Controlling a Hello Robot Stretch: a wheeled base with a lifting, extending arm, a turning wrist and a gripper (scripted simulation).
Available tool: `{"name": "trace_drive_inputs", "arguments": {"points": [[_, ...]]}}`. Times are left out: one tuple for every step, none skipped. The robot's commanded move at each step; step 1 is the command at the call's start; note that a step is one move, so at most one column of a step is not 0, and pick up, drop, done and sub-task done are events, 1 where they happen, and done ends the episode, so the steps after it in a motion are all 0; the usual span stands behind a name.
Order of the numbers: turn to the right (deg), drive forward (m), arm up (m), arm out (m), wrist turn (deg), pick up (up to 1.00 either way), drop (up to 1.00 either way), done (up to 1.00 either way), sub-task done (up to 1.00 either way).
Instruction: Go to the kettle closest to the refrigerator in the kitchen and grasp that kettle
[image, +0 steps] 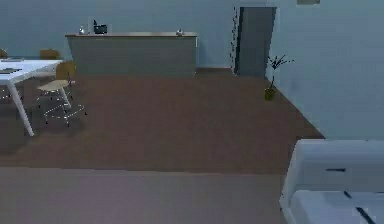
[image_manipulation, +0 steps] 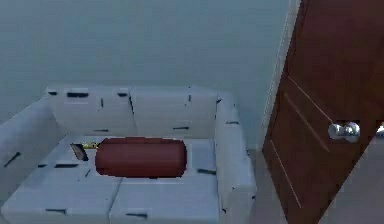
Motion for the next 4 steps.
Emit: {"name": "trace_drive_inputs", "arguments": {"points": [[0.0, 0.95, 0.00, 0.00, 0.0, 0.00, 0.00, 0.00, 0.00], [27.0, 0.00, 0.00, 0.00, 0.0, 0.00, 0.00, 0.00, 0.00], [0.0, 0.50, 0.00, 0.00, 0.0, 0.00, 0.00, 0.00, 0.00], [-18.0, 0.00, 0.00, 0.00, 0.0, 0.00, 0.00, 0.00, 0.00]]}}
